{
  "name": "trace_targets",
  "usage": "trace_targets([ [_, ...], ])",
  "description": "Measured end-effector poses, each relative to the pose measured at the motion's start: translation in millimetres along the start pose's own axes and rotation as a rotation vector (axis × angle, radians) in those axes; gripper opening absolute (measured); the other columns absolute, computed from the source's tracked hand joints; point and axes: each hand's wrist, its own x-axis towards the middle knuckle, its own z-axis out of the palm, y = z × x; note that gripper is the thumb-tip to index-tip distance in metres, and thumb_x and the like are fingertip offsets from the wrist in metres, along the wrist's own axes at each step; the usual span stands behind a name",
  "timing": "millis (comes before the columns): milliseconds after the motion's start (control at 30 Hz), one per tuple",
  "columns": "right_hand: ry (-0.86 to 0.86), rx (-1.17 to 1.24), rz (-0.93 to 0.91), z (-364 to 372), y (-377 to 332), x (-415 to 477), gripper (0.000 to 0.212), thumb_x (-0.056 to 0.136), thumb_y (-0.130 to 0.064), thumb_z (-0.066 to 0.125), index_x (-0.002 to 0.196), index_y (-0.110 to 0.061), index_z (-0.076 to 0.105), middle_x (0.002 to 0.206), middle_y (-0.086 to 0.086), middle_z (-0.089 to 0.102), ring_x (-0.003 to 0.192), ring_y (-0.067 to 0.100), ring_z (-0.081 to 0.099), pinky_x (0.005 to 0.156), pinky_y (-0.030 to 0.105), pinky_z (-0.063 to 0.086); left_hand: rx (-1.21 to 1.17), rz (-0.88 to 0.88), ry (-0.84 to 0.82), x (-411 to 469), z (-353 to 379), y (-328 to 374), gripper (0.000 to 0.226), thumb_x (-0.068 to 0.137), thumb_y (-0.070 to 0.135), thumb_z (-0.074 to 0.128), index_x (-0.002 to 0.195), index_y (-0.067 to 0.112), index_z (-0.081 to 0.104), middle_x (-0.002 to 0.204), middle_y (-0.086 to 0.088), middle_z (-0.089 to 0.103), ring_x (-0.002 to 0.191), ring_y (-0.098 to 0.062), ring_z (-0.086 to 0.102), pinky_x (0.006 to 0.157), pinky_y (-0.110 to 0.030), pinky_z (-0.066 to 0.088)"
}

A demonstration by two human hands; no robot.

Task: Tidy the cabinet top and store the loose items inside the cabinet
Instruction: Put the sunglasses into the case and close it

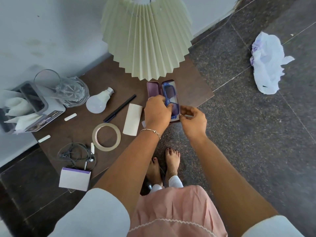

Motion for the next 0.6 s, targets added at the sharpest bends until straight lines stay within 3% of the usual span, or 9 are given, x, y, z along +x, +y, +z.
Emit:
trace_targets([
  [133, 0.02, 0.029, 0.027, -3.3, 1.1, 3.1, 0.027, 0.083, -0.006, 0.064, 0.108, -0.015, 0.07, 0.088, -0.011, 0.067, 0.073, 0.003, 0.061, 0.078, 0.024, 0.053, -0.015, 0.077, 0.188, -5.4, -10.2, 8.7, 0.033, 0.089, 0.009, 0.057, 0.12, 0.016, 0.061, 0.113, -0.006, 0.059, 0.106, -0.018, 0.054, 0.077, -0.022, 0.041],
  [233, 0.022, 0.053, 0.055, -4.3, 2.0, 5.5, 0.027, 0.084, -0.007, 0.065, 0.109, -0.018, 0.07, 0.088, -0.01, 0.067, 0.079, 0.01, 0.064, 0.083, 0.032, 0.056, -0.113, -0.063, 0.293, -5.8, -15.5, 13.9, 0.041, 0.093, 0.011, 0.052, 0.134, 0.011, 0.048, 0.133, -0.012, 0.047, 0.121, -0.025, 0.046, 0.092, -0.031, 0.043],
  [267, 0.017, 0.055, 0.067, -4.2, 2.4, 6.1, 0.028, 0.084, -0.008, 0.065, 0.109, -0.018, 0.07, 0.089, -0.01, 0.068, 0.081, 0.012, 0.065, 0.084, 0.034, 0.057, -0.162, -0.169, 0.263, -3.2, -15.2, 13.3, 0.04, 0.097, 0.017, 0.048, 0.136, 0.008, 0.045, 0.135, -0.014, 0.047, 0.123, -0.027, 0.047, 0.095, -0.033, 0.042],
  [333, 0.002, 0.061, 0.081, -3.9, 3.2, 7.2, 0.03, 0.085, -0.007, 0.064, 0.111, -0.018, 0.07, 0.092, -0.008, 0.069, 0.083, 0.014, 0.067, 0.085, 0.036, 0.057, -0.228, -0.295, 0.145, 1.4, -12.5, 9.1, 0.04, 0.103, 0.029, 0.034, 0.129, 0.002, 0.049, 0.125, -0.014, 0.055, 0.113, -0.027, 0.054, 0.085, -0.033, 0.041],
  [433, -0.044, 0.112, 0.105, -3.0, 4.5, 8.3, 0.033, 0.087, -0.005, 0.059, 0.115, -0.018, 0.07, 0.099, -0.003, 0.072, 0.085, 0.013, 0.065, 0.088, 0.039, 0.056, -0.236, -0.237, 0.07, 1.0, -11.9, 7.4, 0.044, 0.105, 0.031, 0.024, 0.113, 0.001, 0.055, 0.111, -0.014, 0.06, 0.101, -0.027, 0.056, 0.072, -0.027, 0.037],
  [500, -0.077, 0.133, 0.127, -2.4, 5.8, 10.0, 0.031, 0.091, -0.009, 0.055, 0.117, -0.019, 0.069, 0.104, -0.002, 0.072, 0.089, 0.011, 0.065, 0.09, 0.039, 0.055, -0.282, -0.243, 0.039, 2.4, -9.1, 6.0, 0.035, 0.104, 0.027, 0.029, 0.114, 0.005, 0.055, 0.112, -0.013, 0.061, 0.1, -0.025, 0.058, 0.069, -0.024, 0.044],
  [600, -0.099, 0.193, 0.182, -1.9, 4.6, 9.9, 0.025, 0.096, -0.029, 0.052, 0.105, -0.019, 0.073, 0.097, 0.0, 0.075, 0.093, 0.019, 0.069, 0.09, 0.044, 0.055, -0.43, -0.287, -0.041, 4.0, 1.4, 1.4, 0.015, 0.097, 0.024, 0.052, 0.109, 0.017, 0.057, 0.111, -0.007, 0.064, 0.102, -0.026, 0.064, 0.086, -0.04, 0.055],
])
